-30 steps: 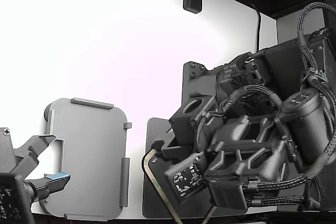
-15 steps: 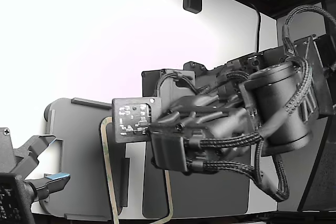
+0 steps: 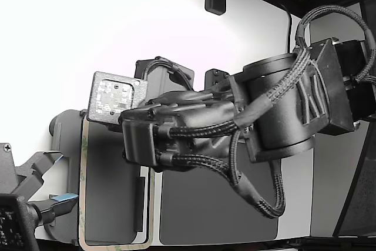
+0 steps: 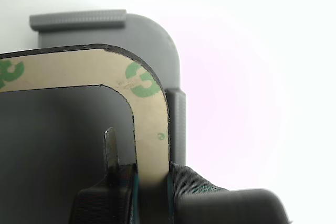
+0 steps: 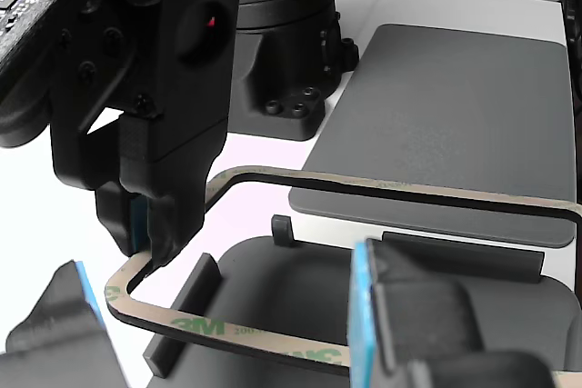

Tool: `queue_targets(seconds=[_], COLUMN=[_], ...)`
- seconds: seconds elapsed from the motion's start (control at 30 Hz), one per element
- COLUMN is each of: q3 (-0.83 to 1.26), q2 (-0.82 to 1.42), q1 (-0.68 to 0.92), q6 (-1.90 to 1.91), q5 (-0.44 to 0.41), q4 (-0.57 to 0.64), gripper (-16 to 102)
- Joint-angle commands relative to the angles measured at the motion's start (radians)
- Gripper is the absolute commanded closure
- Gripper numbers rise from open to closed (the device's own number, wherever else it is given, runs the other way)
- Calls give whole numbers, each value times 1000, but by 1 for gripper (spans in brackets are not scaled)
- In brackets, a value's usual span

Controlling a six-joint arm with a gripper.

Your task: Move top rectangular frame to the holder.

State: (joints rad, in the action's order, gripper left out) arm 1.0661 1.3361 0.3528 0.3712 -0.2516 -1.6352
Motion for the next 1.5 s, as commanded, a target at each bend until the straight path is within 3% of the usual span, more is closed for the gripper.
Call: queue_targets(seconds=[0.0, 0.33, 0.77, 1.47], q3=[-40, -46, -156, -92], q2=[2, -57, -161, -135], q1=[-23, -44, -41, -34], q6=[3, -15, 0, -17], q5=[6, 23, 28, 17], q4=[6, 40, -18, -18], gripper=[97, 97, 97, 96])
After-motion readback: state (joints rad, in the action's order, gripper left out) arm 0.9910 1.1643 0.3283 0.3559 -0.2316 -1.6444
